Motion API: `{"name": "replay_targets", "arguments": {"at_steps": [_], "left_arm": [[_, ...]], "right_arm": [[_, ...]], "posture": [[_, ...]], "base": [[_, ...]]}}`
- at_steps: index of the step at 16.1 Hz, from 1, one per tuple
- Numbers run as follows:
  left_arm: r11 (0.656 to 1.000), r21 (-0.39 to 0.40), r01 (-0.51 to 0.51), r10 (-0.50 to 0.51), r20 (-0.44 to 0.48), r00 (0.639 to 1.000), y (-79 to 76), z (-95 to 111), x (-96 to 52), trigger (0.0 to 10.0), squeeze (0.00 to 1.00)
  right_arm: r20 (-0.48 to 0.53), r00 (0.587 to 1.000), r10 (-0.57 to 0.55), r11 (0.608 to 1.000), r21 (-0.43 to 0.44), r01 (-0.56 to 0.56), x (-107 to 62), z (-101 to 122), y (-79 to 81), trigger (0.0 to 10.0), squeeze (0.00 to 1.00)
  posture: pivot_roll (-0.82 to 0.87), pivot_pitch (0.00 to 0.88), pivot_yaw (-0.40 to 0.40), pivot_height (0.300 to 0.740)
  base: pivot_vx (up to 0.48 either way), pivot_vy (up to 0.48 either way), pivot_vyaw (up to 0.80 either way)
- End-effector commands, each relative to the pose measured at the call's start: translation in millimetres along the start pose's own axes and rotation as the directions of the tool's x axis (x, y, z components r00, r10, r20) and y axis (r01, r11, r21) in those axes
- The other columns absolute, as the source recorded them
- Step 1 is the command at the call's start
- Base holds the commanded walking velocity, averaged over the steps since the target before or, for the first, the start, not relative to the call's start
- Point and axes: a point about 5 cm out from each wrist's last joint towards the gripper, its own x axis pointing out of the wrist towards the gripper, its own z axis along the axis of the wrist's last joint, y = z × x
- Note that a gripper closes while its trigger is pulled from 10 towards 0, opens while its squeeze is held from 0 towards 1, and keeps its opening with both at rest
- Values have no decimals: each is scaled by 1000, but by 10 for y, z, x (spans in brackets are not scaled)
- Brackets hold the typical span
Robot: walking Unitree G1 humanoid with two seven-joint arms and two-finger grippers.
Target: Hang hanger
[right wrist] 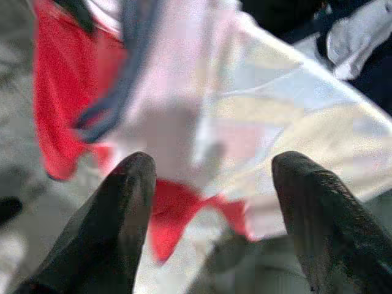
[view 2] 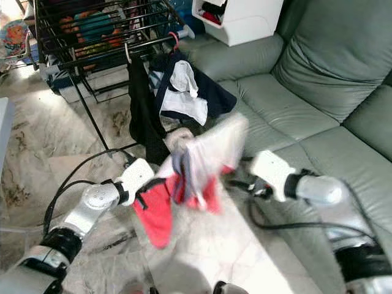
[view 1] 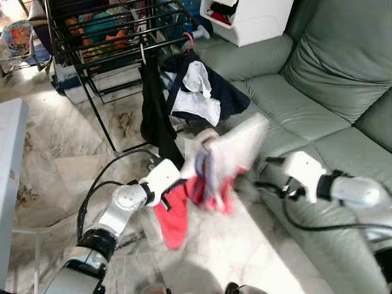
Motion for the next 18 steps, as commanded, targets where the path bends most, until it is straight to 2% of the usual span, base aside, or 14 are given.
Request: {"name": "replay_targets", "arguments": {"at_steps": [1, 2, 3, 5, 6, 7, 8, 10, 11, 12, 14, 18], "left_arm": [[995, 87, 50, -54, 44, 998, -41, 96, 4, 0, 0], [988, 125, 88, -95, 49, 994, -92, 103, 3, 0, 0], [971, 180, 157, -173, 73, 982, -188, 150, 3, 0, 0], [946, 239, 217, -241, 73, 968, -288, 164, 8, 0, 0], [945, 242, 221, -244, 70, 967, -297, 161, 10, 0, 0], [937, 258, 236, -263, 74, 962, -327, 164, 18, 0, 0], [930, 274, 245, -275, 79, 958, -342, 173, 21, 0, 0], [925, 284, 252, -286, 84, 955, -351, 188, 21, 0, 0], [921, 305, 241, -284, 103, 953, -329, 241, 43, 0, 0], [921, 312, 235, -280, 111, 953, -320, 259, 48, 0, 0], [917, 328, 225, -276, 118, 954, -305, 280, 57, 0, 0], [905, 352, 237, -290, 106, 951, -311, 272, 69, 0, 0]], "right_arm": [[-22, 999, 25, 999, -42, -26, -6, -1, -58, 10000, 1000], [-28, 999, 37, 998, -55, -38, -7, 4, -99, 10000, 1000], [-55, 996, 71, 990, -118, -77, 5, 19, -143, 10000, 1000], [-52, 993, 108, 976, -182, -116, 28, 77, -181, 10000, 1000], [-50, 992, 116, 975, -187, -123, 30, 88, -180, 10000, 1000], [-49, 988, 144, 970, -193, -151, 34, 111, -198, 10000, 557], [-55, 986, 156, 967, -195, -163, 33, 112, -216, 10000, 0], [-61, 982, 181, 964, -188, -189, 38, 94, -226, 10000, 0], [-73, 961, 265, 955, -117, -272, 23, 27, -168, 8392, 0], [-75, 954, 290, 951, -88, -296, 12, -6, -149, 0, 0], [-88, 936, 341, 938, -25, -344, -24, -86, -125, 0, 0], [-136, 894, 426, 904, 23, -427, -67, -136, -128, 0, 0]], "posture": [[-74, 10, 68, 740], [-74, 10, 68, 740], [-69, 7, 65, 740], [-69, 7, 65, 740], [-69, 7, 65, 740], [-71, 7, 64, 740], [-71, 7, 64, 740], [-71, 7, 64, 740], [-72, 5, 64, 740], [-72, 4, 64, 740], [-73, 3, 62, 740], [-74, 3, 59, 740]], "base": [[0, 0, 0], [0, 0, 0], [0, 0, 0], [0, 0, 0], [0, 0, 0], [0, 0, 0], [0, 0, 0], [0, 0, 0], [0, 0, 0], [0, 0, 0], [0, 0, 0], [0, 0, 0]]}}
